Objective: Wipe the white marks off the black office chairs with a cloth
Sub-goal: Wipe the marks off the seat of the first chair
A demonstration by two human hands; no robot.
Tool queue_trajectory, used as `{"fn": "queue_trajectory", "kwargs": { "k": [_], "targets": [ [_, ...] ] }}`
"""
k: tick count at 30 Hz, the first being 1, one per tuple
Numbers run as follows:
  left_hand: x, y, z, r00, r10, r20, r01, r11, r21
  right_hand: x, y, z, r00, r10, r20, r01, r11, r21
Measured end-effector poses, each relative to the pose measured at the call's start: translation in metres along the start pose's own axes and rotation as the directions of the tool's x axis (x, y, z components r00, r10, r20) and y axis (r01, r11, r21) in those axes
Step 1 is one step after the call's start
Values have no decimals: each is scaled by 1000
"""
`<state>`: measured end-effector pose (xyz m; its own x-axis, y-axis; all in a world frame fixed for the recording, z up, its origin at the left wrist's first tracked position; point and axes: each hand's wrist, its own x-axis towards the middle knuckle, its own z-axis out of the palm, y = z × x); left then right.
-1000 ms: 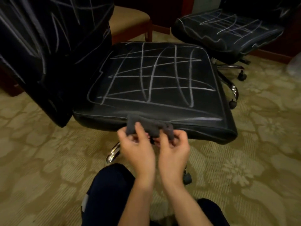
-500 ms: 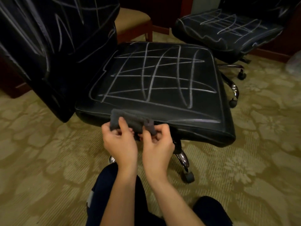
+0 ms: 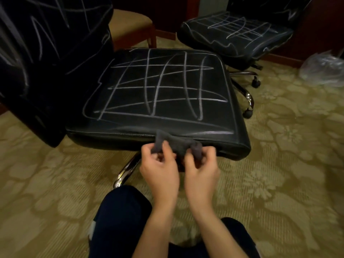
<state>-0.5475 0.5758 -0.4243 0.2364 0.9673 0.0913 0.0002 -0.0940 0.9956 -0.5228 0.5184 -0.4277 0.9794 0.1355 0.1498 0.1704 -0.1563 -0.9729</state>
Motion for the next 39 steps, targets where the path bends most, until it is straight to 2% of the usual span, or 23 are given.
{"fn": "queue_trajectory", "kwargs": {
  "k": [5, 8, 10, 12, 14, 16, 19, 26, 29, 31, 33, 36, 39],
  "targets": [
    [21, -4, -25, 995, 32, -93, -25, 997, 77, -18, -7, 27, 995, -16, 98, 14, 1000, 19],
    [14, -1, -24, 994, 8, -105, 1, 996, 88, -21, -10, 12, 991, 18, 132, -28, 997, 77],
    [-11, 7, -7, 1000, 11, -20, -9, 997, 73, -13, -6, -19, 998, 49, 27, -52, 993, 104],
    [-44, 12, 15, 992, 18, 127, -25, 998, 50, 3, 5, -56, 990, 69, -119, -52, 989, 138],
    [-70, 15, 34, 969, 43, 245, -56, 997, 47, 19, 14, -86, 979, 79, -188, -52, 988, 147],
    [-76, 12, 41, 962, 72, 265, -93, 993, 66, 30, 19, -91, 984, 68, -163, -47, 990, 130],
    [-73, 7, 37, 967, 49, 250, -62, 997, 45, 29, 22, -84, 991, 45, -125, -29, 991, 128],
    [-59, 0, 10, 989, 73, 129, -83, 994, 72, -5, 29, -70, 999, 47, 18, -49, 989, 142],
    [-44, -6, -18, 999, -2, 37, -3, 989, 150, -36, 30, -47, 987, 2, 158, -22, 992, 121],
    [-39, -4, -37, 998, -68, -3, 68, 990, 125, -54, 25, -37, 976, -25, 215, -4, 991, 136],
    [-47, 1, -45, 994, -105, 13, 103, 991, 81, -57, 21, -40, 988, -17, 153, -6, 988, 153],
    [-83, 5, -30, 987, -117, 112, 111, 992, 58, -37, 26, -67, 998, 60, 27, -64, 978, 199],
    [-107, 6, -10, 973, -122, 196, 122, 992, 14, -7, 35, -91, 989, 134, 58, -144, 964, 225]
  ]
}}
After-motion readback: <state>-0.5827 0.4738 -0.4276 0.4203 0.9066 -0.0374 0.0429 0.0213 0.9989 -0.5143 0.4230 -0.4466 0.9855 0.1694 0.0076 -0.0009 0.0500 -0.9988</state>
